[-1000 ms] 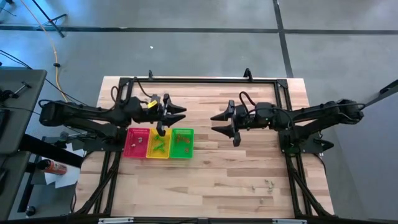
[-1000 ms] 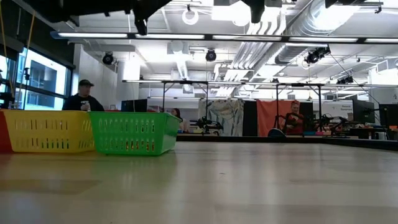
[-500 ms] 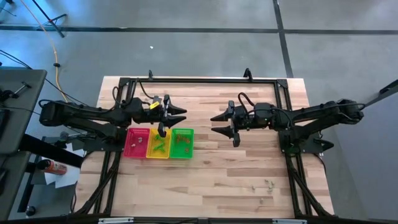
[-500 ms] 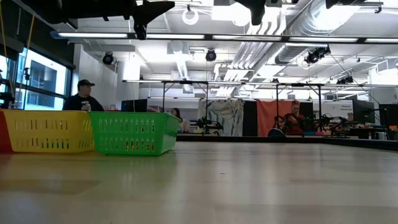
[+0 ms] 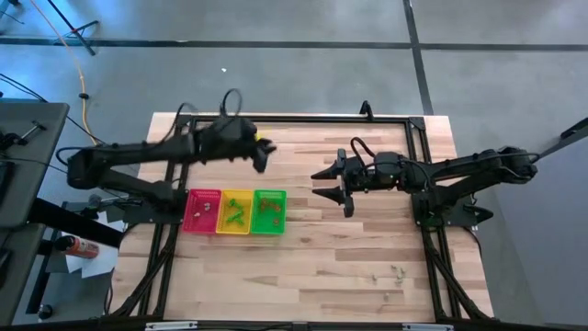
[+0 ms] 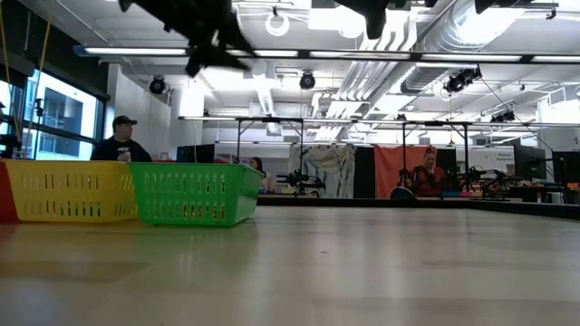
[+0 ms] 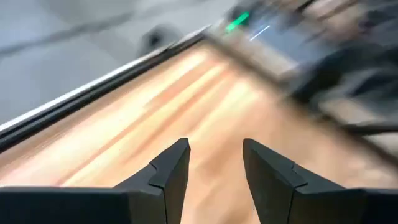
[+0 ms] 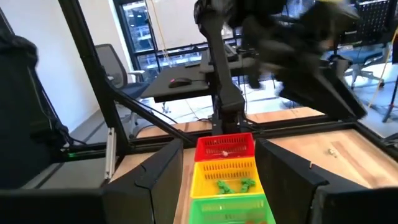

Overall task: Sort Halloween decoration
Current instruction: Put the white skull toy into the red bin

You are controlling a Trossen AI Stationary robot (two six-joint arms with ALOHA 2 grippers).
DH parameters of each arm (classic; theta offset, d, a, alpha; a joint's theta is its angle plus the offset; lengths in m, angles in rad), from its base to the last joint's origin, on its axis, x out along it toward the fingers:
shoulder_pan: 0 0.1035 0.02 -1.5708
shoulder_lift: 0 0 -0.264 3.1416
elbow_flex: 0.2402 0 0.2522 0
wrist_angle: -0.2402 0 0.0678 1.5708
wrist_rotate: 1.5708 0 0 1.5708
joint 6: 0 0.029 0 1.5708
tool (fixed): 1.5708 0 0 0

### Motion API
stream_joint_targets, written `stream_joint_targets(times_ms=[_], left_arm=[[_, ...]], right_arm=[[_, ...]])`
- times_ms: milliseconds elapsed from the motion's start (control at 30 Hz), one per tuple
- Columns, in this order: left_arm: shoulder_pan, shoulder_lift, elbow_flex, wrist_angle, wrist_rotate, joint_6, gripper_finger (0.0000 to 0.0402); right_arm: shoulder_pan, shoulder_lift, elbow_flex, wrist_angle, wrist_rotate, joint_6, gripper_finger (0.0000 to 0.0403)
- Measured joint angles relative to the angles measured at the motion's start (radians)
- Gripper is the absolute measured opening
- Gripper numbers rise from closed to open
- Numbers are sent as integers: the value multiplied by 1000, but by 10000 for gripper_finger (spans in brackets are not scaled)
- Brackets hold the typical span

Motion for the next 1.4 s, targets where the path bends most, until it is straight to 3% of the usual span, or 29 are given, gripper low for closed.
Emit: stream_joint_targets(times_ms=[100,200,400,533,667,833,967,1100,1400], left_arm=[[130,75,142,-329,-27,38,140],[270,156,216,-507,-50,128,140],[533,322,235,-620,-38,147,140],[637,425,235,-668,79,42,140],[684,497,235,-720,130,32,140],[691,531,200,-705,81,-75,140],[695,534,148,-706,-32,-204,140],[708,534,102,-683,-43,-330,140],[713,533,39,-525,-39,-488,140]], right_arm=[[-16,0,0,-1,0,-17,195],[-32,0,0,-5,2,-12,195],[-59,0,0,-33,32,71,195],[-69,0,0,-52,96,157,195],[-71,0,0,-66,143,159,195],[-77,0,0,-84,162,128,195],[-87,0,0,-103,163,116,195],[-97,0,0,-132,163,106,195],[-162,0,0,-155,31,106,195]])
